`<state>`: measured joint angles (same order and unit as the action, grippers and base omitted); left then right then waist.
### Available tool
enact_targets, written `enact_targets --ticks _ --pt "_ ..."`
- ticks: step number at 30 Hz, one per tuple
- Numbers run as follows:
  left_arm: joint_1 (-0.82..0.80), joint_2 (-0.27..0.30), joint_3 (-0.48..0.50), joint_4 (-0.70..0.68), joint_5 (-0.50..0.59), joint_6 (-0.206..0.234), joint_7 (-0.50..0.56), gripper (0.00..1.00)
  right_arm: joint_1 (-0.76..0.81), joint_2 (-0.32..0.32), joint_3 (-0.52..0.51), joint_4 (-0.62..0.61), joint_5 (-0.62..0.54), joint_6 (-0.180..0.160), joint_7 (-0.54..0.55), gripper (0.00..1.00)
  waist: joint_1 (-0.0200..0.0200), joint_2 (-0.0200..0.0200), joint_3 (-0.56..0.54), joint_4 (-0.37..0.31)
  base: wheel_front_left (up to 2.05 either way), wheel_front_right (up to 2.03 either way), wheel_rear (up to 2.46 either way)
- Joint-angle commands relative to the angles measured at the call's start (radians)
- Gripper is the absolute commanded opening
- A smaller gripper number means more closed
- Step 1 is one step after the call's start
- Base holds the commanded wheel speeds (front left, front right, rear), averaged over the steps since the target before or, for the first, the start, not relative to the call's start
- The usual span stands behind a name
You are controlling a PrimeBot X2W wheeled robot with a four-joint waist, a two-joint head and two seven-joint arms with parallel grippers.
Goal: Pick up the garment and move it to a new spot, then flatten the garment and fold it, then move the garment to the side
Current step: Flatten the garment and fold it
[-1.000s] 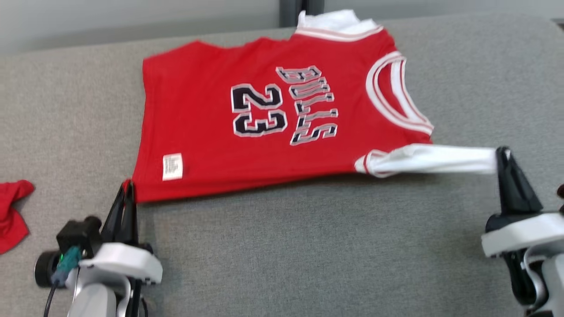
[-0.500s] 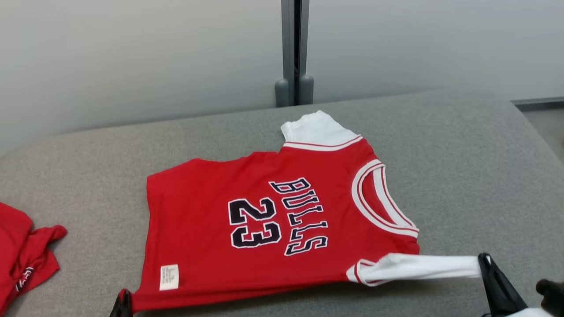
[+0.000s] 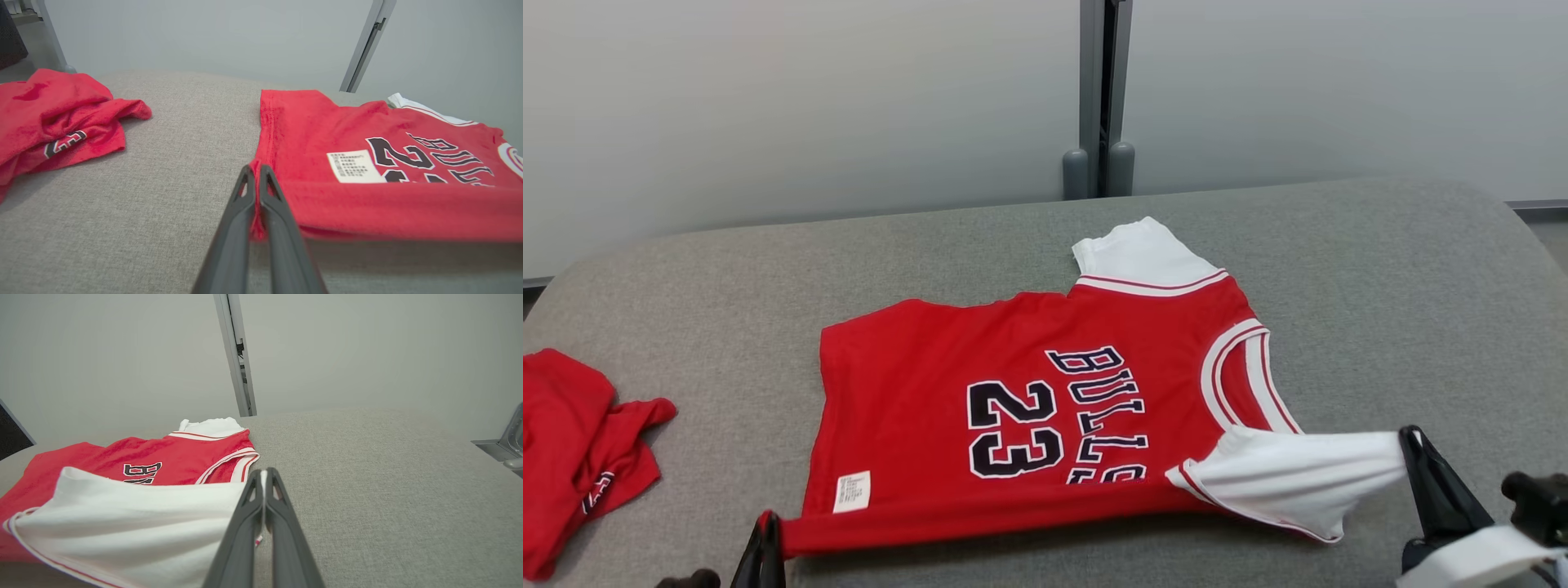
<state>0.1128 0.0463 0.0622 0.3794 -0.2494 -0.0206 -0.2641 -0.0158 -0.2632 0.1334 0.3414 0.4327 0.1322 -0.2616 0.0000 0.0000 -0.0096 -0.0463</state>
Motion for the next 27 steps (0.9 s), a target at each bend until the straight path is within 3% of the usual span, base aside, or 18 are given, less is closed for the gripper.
enact_targets --ticks 1,13,27 --pt "-0.039 0.008 -0.004 0.013 0.006 0.007 0.0 0.0 -0.042 -0.006 0.012 0.024 0.0 -0.003 -0.002 0.0 0.0 0.0 0.009 0.008 0.0 0.0 0.0" --pt "-0.205 0.007 -0.077 0.185 0.024 -0.005 0.0 0.0 -0.29 -0.002 0.113 0.275 -0.018 -0.002 -0.004 0.0 0.0 0.0 0.065 0.014 0.0 0.0 0.0" --pt "-0.317 0.007 -0.089 0.214 0.056 0.002 0.0 0.03 -0.449 0.025 0.136 0.393 -0.086 -0.002 -0.005 0.0 0.0 0.0 0.142 0.026 0.0 0.0 0.0"
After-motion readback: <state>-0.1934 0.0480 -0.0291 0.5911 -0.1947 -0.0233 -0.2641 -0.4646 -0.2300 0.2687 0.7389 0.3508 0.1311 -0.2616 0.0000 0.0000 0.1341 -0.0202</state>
